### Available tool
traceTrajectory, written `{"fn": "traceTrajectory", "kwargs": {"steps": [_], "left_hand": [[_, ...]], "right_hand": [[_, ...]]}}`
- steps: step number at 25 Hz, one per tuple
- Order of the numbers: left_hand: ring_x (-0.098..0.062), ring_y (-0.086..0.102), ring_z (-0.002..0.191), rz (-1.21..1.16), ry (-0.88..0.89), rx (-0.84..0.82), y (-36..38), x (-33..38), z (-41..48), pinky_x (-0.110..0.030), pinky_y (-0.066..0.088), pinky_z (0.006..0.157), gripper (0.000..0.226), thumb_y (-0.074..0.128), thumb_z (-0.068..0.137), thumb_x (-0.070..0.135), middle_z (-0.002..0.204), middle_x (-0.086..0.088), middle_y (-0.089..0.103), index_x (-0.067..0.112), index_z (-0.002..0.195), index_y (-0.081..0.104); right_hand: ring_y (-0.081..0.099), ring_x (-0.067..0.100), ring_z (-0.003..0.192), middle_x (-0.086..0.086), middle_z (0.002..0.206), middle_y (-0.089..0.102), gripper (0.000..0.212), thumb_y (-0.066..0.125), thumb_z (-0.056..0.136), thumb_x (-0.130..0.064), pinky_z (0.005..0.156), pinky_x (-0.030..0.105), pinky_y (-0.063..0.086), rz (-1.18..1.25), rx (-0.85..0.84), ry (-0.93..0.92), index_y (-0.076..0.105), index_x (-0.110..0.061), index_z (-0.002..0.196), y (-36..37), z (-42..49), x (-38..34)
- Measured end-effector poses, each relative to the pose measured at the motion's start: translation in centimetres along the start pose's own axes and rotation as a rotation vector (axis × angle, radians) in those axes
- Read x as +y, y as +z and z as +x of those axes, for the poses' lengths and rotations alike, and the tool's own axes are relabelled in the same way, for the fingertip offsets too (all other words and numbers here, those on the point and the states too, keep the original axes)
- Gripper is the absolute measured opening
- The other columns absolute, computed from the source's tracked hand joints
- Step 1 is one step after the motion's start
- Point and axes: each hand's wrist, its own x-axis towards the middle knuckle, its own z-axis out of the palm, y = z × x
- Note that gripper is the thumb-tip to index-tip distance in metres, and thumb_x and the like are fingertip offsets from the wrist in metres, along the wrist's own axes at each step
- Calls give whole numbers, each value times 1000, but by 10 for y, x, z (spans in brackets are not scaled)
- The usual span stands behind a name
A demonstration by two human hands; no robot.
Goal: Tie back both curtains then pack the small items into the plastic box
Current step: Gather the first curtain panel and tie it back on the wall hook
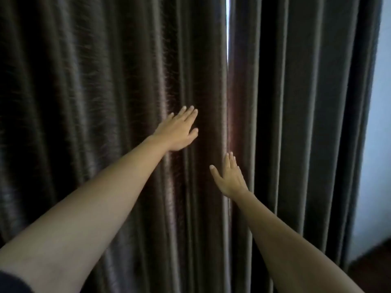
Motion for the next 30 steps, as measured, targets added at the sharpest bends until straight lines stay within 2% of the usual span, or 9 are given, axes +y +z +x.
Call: {"fn": "traceTrajectory", "kwargs": {"steps": [6, 9, 11, 13, 15, 19, 25, 28, 30], "left_hand": [[-17, -4, 147, 134, 34, 91, 29, 35, 108, -41, 6, 118, 61, 29, 99, 37, 160, 0, -3, 17, 151, 4], [-19, -5, 147, 275, 82, 149, 37, 39, 148, -44, 3, 117, 54, 26, 99, 36, 160, -1, -2, 27, 150, 11], [-20, -7, 147, 405, 101, 167, 41, 40, 166, -46, -1, 117, 48, 24, 99, 40, 160, 0, -1, 28, 145, 31], [-21, -6, 147, 463, 20, 224, 44, 34, 176, -48, -3, 116, 50, 26, 97, 46, 160, -2, 4, 20, 127, 58], [-23, -2, 147, 481, -85, 288, 42, 19, 176, -50, -1, 116, 51, 33, 96, 45, 159, -7, 11, 12, 114, 66], [-27, 4, 147, 630, -248, 412, 31, -28, 163, -52, 3, 116, 33, 48, 94, 20, 157, -12, 17, 10, 123, 56], [-31, -10, 146, 694, -473, 562, -8, -100, 129, -54, -1, 114, 83, 66, 84, 28, 158, -10, -14, 26, 149, 14], [-32, -12, 145, 681, -503, 567, -32, -125, 105, -58, 2, 113, 86, 66, 84, 31, 157, -11, -17, 28, 150, 11], [-34, -12, 145, 700, -513, 586, -48, -146, 89, -60, 6, 112, 89, 69, 81, 26, 157, -11, -19, 29, 149, 12]], "right_hand": [[-4, 20, 146, 10, 159, -4, 89, 38, 90, -61, 120, 37, 7, 55, -14, -48, -4, -8, 148, 3, 75, 41], [8, 20, 146, 9, 159, 7, 95, 45, 84, -65, 119, 35, 13, 165, -16, -135, 2, -11, 150, 8, 109, 55], [20, 17, 143, 3, 157, 17, 97, 47, 80, -71, 117, 37, 22, 269, -6, -204, 6, -18, 150, 13, 124, 59], [19, 14, 143, -1, 158, 14, 99, 49, 79, -71, 117, 34, 23, 322, -56, -265, 5, -20, 150, 18, 135, 58], [18, 11, 143, -3, 158, 10, 100, 51, 77, -71, 115, 32, 22, 340, -97, -321, 3, -22, 150, 25, 143, 46], [11, 10, 144, -3, 159, 6, 112, 48, 67, -81, 118, 39, 21, 378, -113, -404, 1, -23, 150, 46, 151, -9], [12, 17, 143, -10, 153, 7, 113, 54, 62, -81, 117, 41, 22, 482, -210, -408, 7, -27, 149, 72, 153, -94], [2, 12, 144, -19, 153, -8, 115, 58, 60, -79, 118, 40, 17, 555, -260, -454, 5, -30, 149, 85, 149, -136], [3, 11, 144, -17, 156, -6, 118, 60, 58, -77, 117, 41, 16, 609, -264, -472, -2, -34, 149, 94, 143, -169]]}}
